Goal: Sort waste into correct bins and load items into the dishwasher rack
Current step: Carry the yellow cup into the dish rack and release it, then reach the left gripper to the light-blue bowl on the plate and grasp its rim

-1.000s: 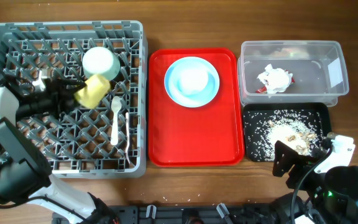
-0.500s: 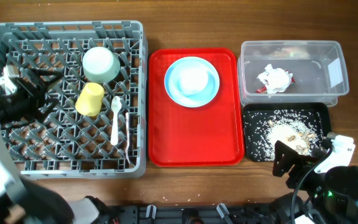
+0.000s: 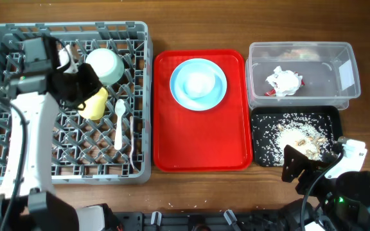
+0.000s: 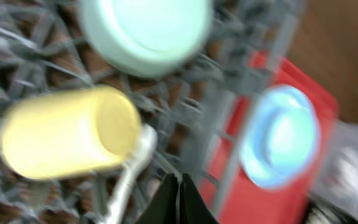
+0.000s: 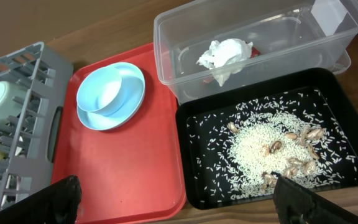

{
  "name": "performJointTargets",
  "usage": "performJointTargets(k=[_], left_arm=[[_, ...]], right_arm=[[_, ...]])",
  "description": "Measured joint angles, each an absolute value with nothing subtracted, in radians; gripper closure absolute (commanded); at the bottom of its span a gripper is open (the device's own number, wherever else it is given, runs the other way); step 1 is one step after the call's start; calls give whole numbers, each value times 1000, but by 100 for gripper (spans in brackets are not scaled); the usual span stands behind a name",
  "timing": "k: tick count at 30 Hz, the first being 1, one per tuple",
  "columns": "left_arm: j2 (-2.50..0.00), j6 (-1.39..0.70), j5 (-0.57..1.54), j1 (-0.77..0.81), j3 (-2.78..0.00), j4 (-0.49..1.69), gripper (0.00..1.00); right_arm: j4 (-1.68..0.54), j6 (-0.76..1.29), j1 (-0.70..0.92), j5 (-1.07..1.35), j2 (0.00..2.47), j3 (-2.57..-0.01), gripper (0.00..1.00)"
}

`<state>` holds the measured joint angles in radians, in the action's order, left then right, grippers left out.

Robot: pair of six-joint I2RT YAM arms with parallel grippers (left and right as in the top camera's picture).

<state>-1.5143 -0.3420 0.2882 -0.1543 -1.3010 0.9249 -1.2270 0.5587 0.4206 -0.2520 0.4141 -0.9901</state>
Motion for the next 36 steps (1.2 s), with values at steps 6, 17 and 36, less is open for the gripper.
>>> performJointTargets(k=[6,17,36], left_arm=[[-1615,-385,145,-144,-1301,885,96],[-1648,-396,42,-149,-1394,1159,96],[-1330,-446,127,197,-1490,1199,95]], right_arm=[[-1227,559,421,-252,414,-990,0],[-1227,559,421,-252,414,-990,0],[-1227,559,421,-252,414,-990,0]])
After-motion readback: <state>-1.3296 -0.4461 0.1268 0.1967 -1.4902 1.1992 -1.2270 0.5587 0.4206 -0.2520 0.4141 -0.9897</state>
